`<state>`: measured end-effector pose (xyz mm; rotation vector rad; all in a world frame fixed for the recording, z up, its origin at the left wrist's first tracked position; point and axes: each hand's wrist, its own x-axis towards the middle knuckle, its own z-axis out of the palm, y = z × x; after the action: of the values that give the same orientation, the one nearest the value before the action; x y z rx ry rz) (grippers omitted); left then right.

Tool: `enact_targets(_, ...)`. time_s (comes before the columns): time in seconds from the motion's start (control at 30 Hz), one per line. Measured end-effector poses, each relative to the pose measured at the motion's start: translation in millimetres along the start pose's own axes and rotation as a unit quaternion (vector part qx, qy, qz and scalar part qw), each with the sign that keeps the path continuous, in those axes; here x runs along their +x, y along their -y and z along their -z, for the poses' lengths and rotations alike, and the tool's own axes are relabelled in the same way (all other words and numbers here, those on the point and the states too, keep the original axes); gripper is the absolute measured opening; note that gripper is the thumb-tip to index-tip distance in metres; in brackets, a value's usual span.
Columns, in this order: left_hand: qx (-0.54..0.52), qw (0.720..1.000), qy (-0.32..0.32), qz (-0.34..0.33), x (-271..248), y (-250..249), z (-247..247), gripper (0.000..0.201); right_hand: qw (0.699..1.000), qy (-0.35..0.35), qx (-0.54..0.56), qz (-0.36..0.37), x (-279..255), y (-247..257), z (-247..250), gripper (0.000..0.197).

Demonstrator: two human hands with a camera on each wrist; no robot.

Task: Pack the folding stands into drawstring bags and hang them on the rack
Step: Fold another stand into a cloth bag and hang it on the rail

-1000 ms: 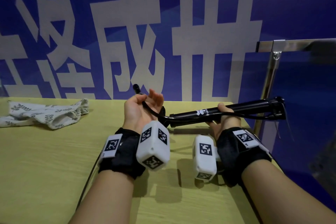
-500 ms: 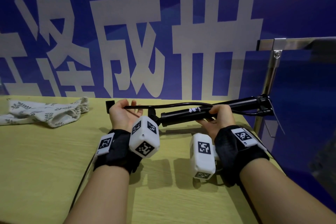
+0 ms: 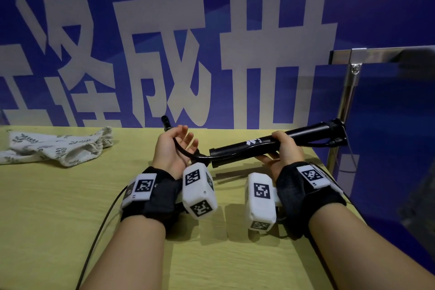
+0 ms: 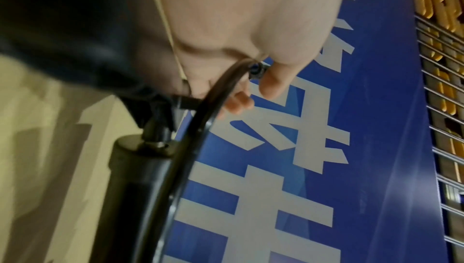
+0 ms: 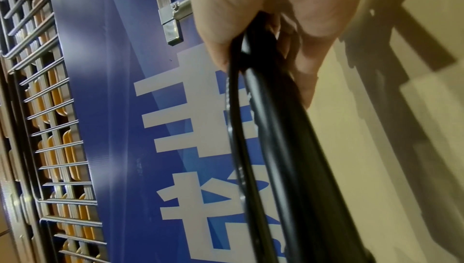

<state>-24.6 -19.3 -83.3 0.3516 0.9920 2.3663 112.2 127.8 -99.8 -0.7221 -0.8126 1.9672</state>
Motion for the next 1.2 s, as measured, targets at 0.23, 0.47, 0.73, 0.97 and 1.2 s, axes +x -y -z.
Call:
enact_targets(0.23,0.197,0.976,-0.017,0.095,4.0,2.3,3.4,0.027,0.991,-0.111,-0.076,-0.027,15.5,3.3,16.4,0.033)
enact_targets(0.47,0.22,0.957,0.09,0.167,-8.0,4.9,-8.6,0.021,0.984,-0.145,-0.092,-0.049,18.7,9.6,25.4,0.051)
enact_targets(0.73,0.207,0.97,0.055,0.114,-8.9,4.4,-8.7,0.011,0.983,-0.163,-0.081,-0.02,15.5,7.1,22.4,0.054)
enact_targets(0.97,0.199,0.978,0.007,0.066,-6.1,9.4,-5.1,0.006,0.983,-0.161,-0.086,0.008,12.3,7.5,21.3,0.042)
enact_targets(1.2,0.256,0.962,0.025,0.093,-8.7,12.1,-7.2,0.005,0.984,-0.163,-0.066,0.026,8.4,7.7,18.3,0.044)
